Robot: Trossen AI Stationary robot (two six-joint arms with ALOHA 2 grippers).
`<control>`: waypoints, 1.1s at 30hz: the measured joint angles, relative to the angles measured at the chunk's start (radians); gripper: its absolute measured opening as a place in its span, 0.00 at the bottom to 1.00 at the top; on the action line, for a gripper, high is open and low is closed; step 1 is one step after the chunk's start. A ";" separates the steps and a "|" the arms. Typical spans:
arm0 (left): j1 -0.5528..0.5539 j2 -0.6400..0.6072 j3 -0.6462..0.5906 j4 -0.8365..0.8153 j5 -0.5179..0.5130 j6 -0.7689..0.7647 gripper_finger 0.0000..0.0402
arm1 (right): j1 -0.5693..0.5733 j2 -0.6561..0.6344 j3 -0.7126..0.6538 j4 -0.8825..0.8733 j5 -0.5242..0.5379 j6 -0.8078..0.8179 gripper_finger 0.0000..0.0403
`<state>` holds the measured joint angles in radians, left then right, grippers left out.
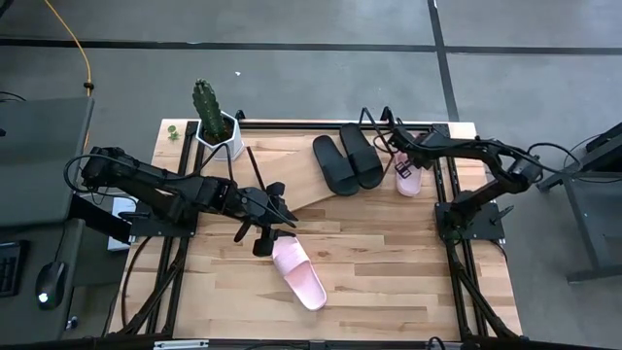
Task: Pick and place slides into the shelf
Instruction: Put the top pink slide on the shelf
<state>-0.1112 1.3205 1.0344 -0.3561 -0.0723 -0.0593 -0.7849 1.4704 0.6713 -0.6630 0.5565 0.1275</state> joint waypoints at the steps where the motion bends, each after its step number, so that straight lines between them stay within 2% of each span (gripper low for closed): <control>1: 0.000 0.000 0.000 0.000 0.000 0.000 0.44 | 0.000 -0.014 -0.001 -0.003 -0.006 0.004 0.01; 11: 0.000 0.000 0.000 -0.001 0.000 0.000 0.44 | -0.031 -0.170 -0.002 -0.014 -0.059 -0.031 0.00; 24: 0.000 0.000 0.000 -0.006 0.000 0.000 0.44 | -0.033 -0.230 -0.001 -0.014 -0.064 -0.065 0.00; 33: 0.000 0.000 0.000 -0.006 0.000 0.002 0.44 | -0.034 -0.328 0.000 -0.010 -0.074 -0.102 0.00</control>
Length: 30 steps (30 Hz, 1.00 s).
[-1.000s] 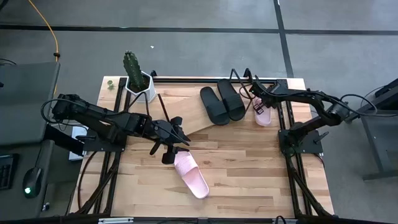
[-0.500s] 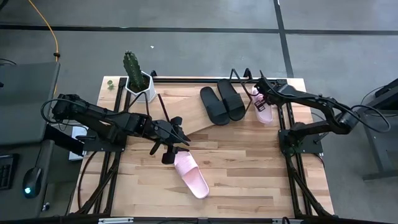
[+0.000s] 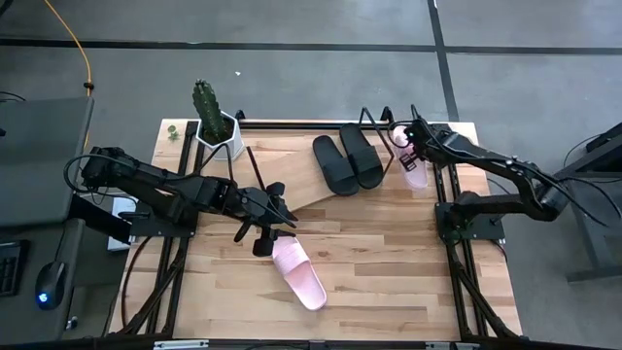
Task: Pick and place slides into the shelf
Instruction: Put the top pink slide on the shelf
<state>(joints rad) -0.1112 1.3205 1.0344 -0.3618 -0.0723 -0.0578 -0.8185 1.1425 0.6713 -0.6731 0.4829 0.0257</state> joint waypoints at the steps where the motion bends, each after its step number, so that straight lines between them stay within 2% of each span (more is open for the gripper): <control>1: 0.000 0.000 0.000 0.000 0.000 0.000 0.44 | 0.000 -0.014 0.001 0.000 -0.002 -0.001 0.00; 9: 0.000 0.000 0.000 0.001 0.000 -0.010 0.44 | 0.000 -0.102 0.063 -0.055 -0.003 -0.026 0.00; 19: 0.000 0.000 0.000 0.002 0.000 -0.025 0.44 | 0.000 -0.105 0.233 -0.215 0.023 -0.046 0.00; 25: 0.000 0.000 0.000 0.001 -0.005 -0.025 0.44 | 0.001 -0.105 0.325 -0.241 0.023 -0.084 0.00; 30: 0.000 -0.003 0.000 -0.004 -0.056 -0.022 0.44 | 0.001 -0.105 0.390 -0.243 0.017 -0.124 0.00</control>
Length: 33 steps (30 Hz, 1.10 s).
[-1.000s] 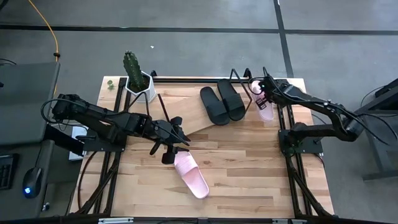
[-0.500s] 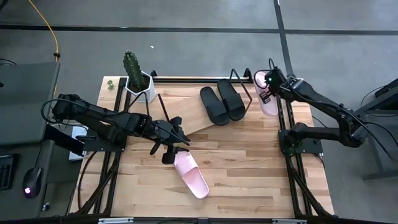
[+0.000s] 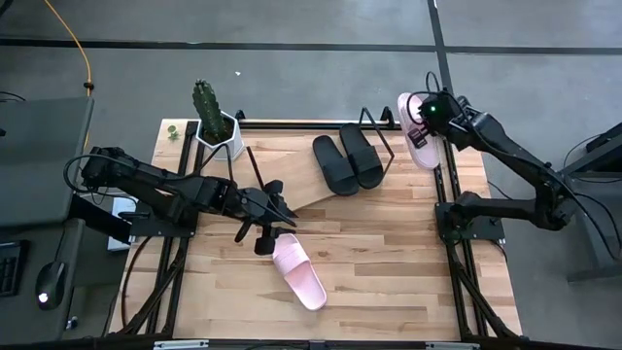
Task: Pick and place slides into the shelf
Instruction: Put the top pink slide on the shelf
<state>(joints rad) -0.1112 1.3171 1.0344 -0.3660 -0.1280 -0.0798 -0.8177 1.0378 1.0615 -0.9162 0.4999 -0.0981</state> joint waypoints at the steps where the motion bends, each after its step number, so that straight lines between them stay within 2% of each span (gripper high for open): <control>1: 0.000 -0.004 0.000 -0.005 -0.009 0.001 0.44 | 0.000 0.000 0.013 0.001 -0.001 -0.008 0.00; 8: 0.001 -0.027 0.083 -0.117 -0.080 0.006 0.44 | 0.022 0.000 0.078 0.022 -0.037 -0.042 0.00; 23: 0.000 -0.038 0.339 -0.424 -0.267 0.035 0.44 | 0.192 0.014 0.081 0.163 -0.044 -0.064 0.00; 33: 0.000 -0.039 0.426 -0.517 -0.287 0.034 0.44 | 0.275 0.127 0.081 0.234 -0.037 -0.085 0.00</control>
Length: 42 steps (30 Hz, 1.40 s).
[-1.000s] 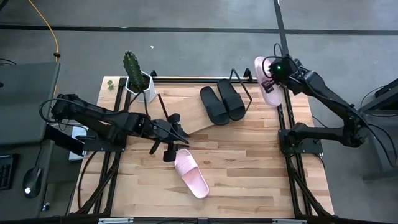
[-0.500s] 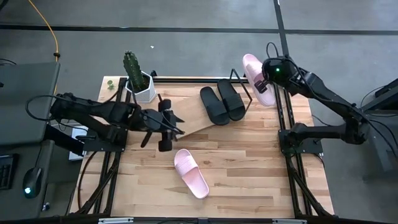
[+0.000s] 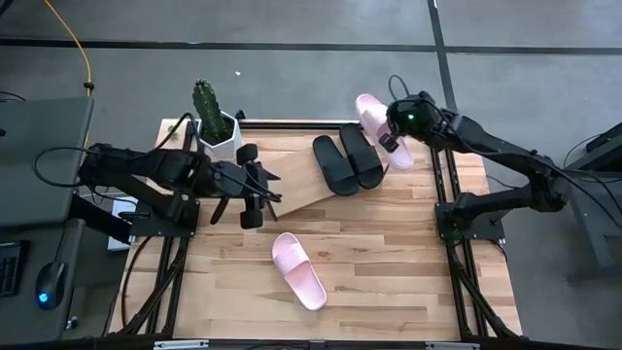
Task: Pick and place slides into the shelf
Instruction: Put the top pink slide on the shelf
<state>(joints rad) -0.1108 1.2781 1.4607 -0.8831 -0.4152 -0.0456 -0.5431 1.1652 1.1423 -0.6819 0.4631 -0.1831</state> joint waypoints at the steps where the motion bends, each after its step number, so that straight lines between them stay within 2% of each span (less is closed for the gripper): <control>1: 0.000 -0.001 0.008 -0.007 -0.001 0.000 0.44 | 0.006 0.013 0.000 0.009 0.000 -0.002 0.00; 9: 0.000 -0.023 0.034 -0.086 -0.048 -0.035 0.44 | 0.057 0.076 0.000 0.082 0.015 -0.017 0.00; 17: 0.000 -0.066 0.034 -0.093 -0.062 -0.042 0.44 | 0.135 0.105 0.003 0.078 0.114 0.027 0.00; 25: 0.000 -0.084 0.034 -0.094 -0.076 -0.039 0.44 | 0.196 0.126 0.081 0.000 0.193 0.056 0.00; 35: 0.000 -0.085 0.034 -0.120 -0.076 -0.038 0.44 | 0.243 0.340 0.276 -0.197 0.271 0.130 0.00; 42: 0.000 -0.091 0.034 -0.139 -0.076 -0.038 0.44 | 0.275 0.451 0.361 -0.207 0.296 0.160 0.00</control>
<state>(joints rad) -0.1104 1.1869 1.4944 -1.0226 -0.4911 -0.0837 -0.2683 1.6158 1.5029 -0.8890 0.7590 -0.0227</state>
